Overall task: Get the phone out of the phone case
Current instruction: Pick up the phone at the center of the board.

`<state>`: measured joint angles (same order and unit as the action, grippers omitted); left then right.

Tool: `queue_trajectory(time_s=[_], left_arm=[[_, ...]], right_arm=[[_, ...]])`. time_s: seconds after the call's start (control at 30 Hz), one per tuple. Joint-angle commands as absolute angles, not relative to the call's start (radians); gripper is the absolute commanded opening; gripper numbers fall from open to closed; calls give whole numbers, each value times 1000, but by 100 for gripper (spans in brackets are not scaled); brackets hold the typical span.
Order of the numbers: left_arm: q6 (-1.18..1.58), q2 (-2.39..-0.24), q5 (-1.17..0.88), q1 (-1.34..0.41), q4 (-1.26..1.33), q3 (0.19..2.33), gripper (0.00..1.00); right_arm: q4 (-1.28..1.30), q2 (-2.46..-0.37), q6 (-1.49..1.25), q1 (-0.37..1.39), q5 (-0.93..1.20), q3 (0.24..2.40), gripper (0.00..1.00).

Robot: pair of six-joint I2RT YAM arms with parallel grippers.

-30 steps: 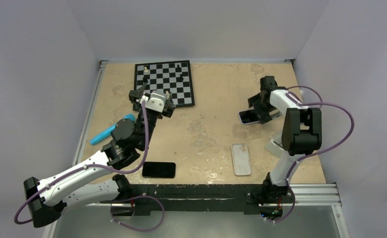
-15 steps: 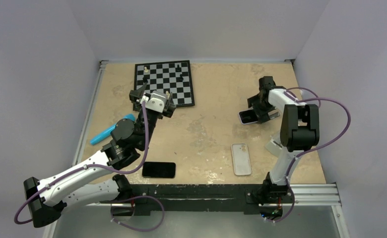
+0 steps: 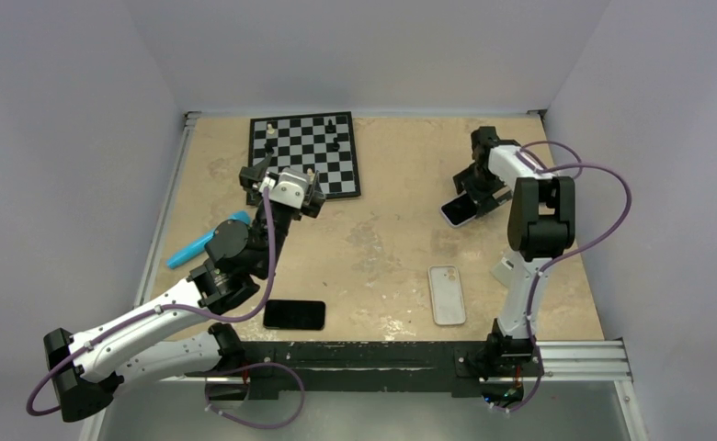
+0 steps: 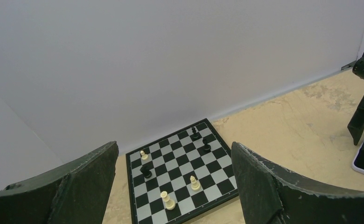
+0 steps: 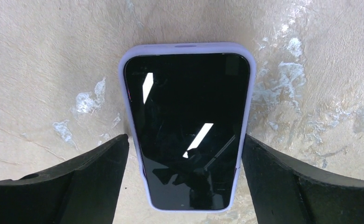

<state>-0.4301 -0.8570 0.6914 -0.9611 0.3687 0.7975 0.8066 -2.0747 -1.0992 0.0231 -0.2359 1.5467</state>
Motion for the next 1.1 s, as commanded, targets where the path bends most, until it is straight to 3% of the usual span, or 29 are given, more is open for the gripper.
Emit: queue_trajectory(time_s=[0.0, 0.27, 0.37, 0.47, 0.53, 0.67, 0.9, 1.07], left_arm=[[-424, -843, 681, -951, 396, 809, 93], [-423, -838, 678, -948, 394, 808, 93], [-423, -839, 677, -945, 393, 809, 93], [-423, -828, 675, -945, 390, 807, 93], [-425, -824, 678, -943, 395, 806, 93], [-424, -828, 679, -942, 402, 804, 93], [-411, -839, 675, -942, 388, 809, 93], [-384, -865, 661, -942, 348, 829, 94]], right_arm=[[839, -2098, -1038, 39, -302, 1588, 90], [815, -2102, -933, 52, -296, 1591, 84], [797, -2101, -907, 51, -268, 1587, 59], [763, -2092, -868, 52, -275, 1582, 14], [734, -2068, -842, 57, -287, 1559, 1], [641, -1974, -787, 60, -323, 1469, 0], [94, -1618, -518, 59, -61, 1083, 0], [25, -1484, -510, 81, 46, 1071, 0]])
